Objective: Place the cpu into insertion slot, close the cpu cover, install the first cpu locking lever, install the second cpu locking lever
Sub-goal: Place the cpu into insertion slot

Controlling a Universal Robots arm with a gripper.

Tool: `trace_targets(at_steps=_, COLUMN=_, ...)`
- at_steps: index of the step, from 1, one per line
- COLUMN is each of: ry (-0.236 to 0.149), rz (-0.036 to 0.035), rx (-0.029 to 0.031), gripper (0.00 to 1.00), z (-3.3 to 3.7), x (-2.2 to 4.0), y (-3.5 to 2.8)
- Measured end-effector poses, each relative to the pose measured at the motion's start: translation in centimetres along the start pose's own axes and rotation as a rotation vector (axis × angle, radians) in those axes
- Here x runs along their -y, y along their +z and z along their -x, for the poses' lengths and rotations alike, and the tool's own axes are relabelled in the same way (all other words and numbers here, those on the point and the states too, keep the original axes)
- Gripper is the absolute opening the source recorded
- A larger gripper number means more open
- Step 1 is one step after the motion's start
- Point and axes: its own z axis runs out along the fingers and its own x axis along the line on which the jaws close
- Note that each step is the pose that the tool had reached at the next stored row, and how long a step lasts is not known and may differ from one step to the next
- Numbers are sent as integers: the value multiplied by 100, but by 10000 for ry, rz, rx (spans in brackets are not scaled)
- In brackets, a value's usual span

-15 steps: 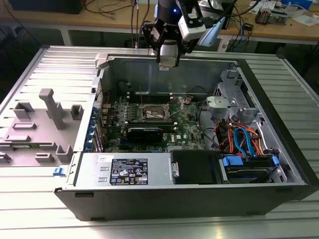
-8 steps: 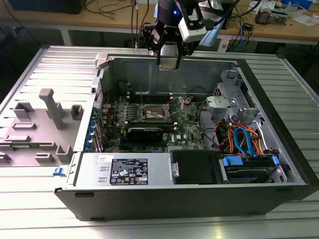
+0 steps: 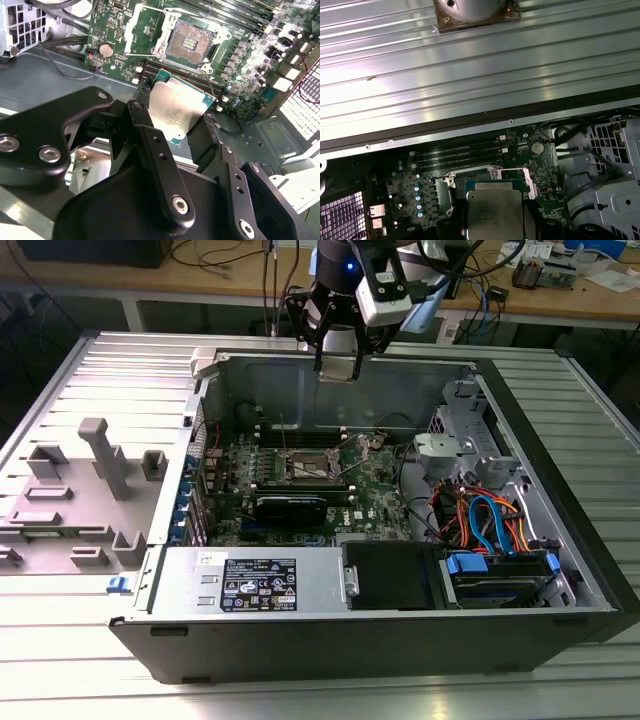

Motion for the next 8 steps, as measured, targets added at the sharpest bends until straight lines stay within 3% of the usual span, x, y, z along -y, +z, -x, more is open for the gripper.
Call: trace_targets(at_steps=8, ry=45, rz=-2, rx=3, gripper=54, z=2, x=12, y=4)
